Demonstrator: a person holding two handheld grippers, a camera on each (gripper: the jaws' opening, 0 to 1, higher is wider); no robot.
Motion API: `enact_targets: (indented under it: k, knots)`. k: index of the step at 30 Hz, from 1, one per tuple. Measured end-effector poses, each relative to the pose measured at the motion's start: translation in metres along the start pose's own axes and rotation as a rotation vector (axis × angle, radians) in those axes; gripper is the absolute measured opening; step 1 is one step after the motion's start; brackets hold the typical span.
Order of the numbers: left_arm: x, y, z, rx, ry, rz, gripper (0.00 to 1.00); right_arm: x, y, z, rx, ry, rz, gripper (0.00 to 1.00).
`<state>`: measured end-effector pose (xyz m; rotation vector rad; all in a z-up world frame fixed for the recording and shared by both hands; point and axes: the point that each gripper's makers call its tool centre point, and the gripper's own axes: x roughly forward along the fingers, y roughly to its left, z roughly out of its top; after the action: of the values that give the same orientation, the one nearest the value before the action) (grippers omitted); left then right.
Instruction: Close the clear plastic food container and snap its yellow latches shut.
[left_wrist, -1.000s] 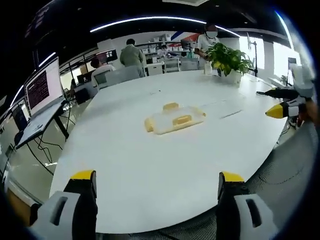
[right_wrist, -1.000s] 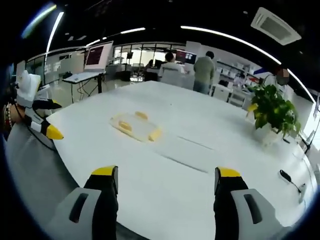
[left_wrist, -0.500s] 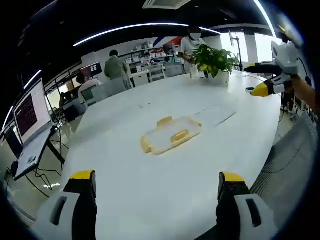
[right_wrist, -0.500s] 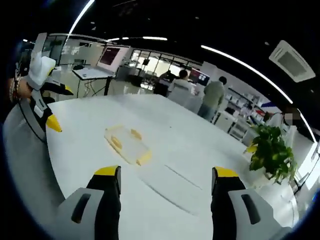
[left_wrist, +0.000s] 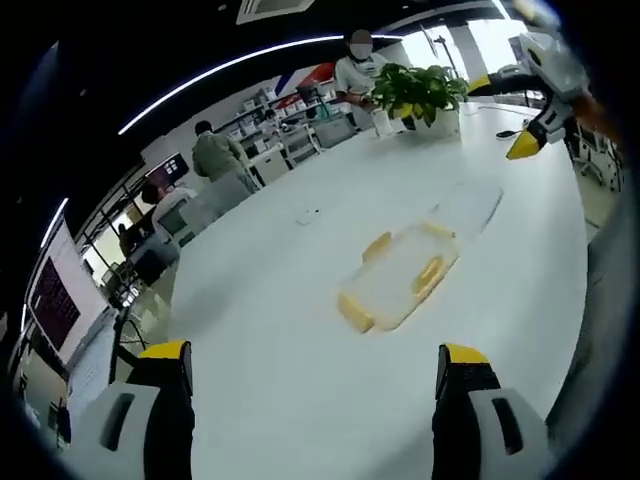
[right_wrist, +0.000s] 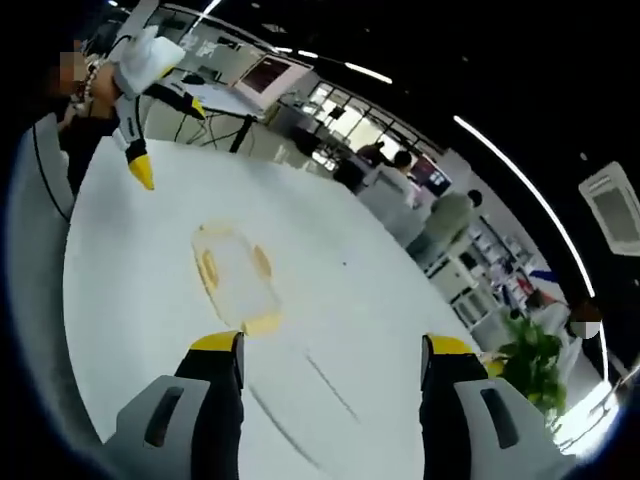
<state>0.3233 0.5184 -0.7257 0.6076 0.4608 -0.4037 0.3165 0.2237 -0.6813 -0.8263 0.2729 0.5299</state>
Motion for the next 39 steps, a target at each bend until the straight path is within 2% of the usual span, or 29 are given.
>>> enact_targets:
  k: [3,6,8,12,16,18,19,20,22,26,27,30,37,39]
  knots:
    - [0.014,0.011,0.006,0.093,-0.009,0.022,0.98,0.016,0.001,0.004,-0.05,0.011,0.025,0.69]
    - [0.025,0.014,0.011,0.109,-0.023,0.011,0.98,0.029,0.002,0.006,-0.084,0.017,0.045,0.69]
    - [0.033,0.015,0.015,0.132,-0.027,-0.013,0.98,0.038,0.003,0.008,-0.109,0.017,0.057,0.69]
    - [0.049,0.015,0.025,0.268,-0.054,-0.046,0.97,0.058,0.004,0.009,-0.179,0.031,0.091,0.69]
    - [0.066,0.012,0.025,0.338,-0.045,-0.086,0.96,0.078,0.013,0.004,-0.232,0.051,0.137,0.69]
    - [0.077,0.006,0.024,0.389,-0.043,-0.128,0.96,0.087,0.018,0.001,-0.245,0.059,0.161,0.69]
    - [0.081,0.006,0.021,0.402,-0.028,-0.126,0.96,0.088,0.019,0.001,-0.246,0.059,0.169,0.69]
    - [0.087,0.001,0.017,0.42,-0.012,-0.159,0.96,0.093,0.024,0.0,-0.247,0.059,0.196,0.69]
    - [0.096,-0.002,0.013,0.417,-0.001,-0.174,0.95,0.101,0.034,-0.006,-0.26,0.072,0.253,0.69]
    - [0.109,-0.011,0.005,0.431,0.023,-0.23,0.96,0.115,0.041,-0.018,-0.317,0.109,0.305,0.69]
    - [0.114,-0.013,0.003,0.434,0.028,-0.242,0.96,0.119,0.045,-0.022,-0.326,0.126,0.337,0.68]
    - [0.123,-0.012,-0.009,0.5,0.087,-0.255,0.94,0.128,0.05,-0.026,-0.323,0.136,0.371,0.69]
    - [0.135,-0.018,-0.007,0.464,0.08,-0.309,0.91,0.137,0.074,-0.04,-0.348,0.182,0.511,0.68]
    - [0.137,-0.018,-0.006,0.467,0.08,-0.316,0.92,0.14,0.076,-0.039,-0.34,0.177,0.514,0.68]
